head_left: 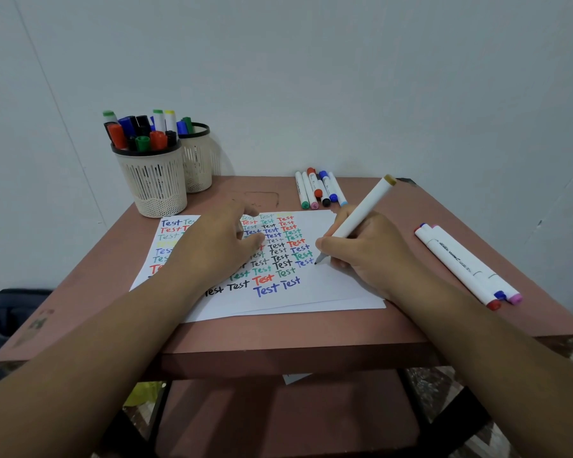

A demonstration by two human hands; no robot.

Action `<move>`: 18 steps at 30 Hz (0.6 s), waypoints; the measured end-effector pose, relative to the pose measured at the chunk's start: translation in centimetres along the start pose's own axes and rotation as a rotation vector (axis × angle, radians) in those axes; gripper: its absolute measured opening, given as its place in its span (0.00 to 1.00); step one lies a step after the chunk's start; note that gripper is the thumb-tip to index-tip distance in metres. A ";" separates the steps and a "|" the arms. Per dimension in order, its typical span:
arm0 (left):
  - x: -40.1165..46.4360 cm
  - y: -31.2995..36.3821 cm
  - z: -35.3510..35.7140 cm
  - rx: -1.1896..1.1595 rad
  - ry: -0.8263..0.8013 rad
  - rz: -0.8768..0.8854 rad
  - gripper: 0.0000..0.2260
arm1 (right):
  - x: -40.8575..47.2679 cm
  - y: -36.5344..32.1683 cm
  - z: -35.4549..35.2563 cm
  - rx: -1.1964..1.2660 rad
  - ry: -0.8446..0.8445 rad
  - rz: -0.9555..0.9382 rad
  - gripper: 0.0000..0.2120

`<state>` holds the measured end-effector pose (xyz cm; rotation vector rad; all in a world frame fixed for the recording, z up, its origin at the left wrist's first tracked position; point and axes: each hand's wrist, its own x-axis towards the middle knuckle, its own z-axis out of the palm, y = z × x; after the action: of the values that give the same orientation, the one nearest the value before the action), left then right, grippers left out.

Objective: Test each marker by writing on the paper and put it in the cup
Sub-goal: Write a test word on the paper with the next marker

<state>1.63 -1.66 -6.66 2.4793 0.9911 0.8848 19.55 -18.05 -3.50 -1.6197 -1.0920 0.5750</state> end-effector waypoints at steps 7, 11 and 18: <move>-0.2 0.4 -0.3 -0.006 -0.016 -0.022 0.15 | 0.0 0.0 0.0 -0.042 -0.016 -0.009 0.11; -0.4 0.8 -0.6 -0.013 -0.034 -0.033 0.15 | -0.1 -0.2 -0.1 -0.064 -0.033 -0.003 0.10; -0.6 1.6 -1.1 -0.056 -0.045 -0.056 0.16 | 0.1 0.1 -0.1 0.022 -0.016 0.003 0.10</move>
<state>1.36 -3.13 -5.29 2.4019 1.0022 0.8238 19.77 -18.02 -3.57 -1.6009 -1.0913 0.6003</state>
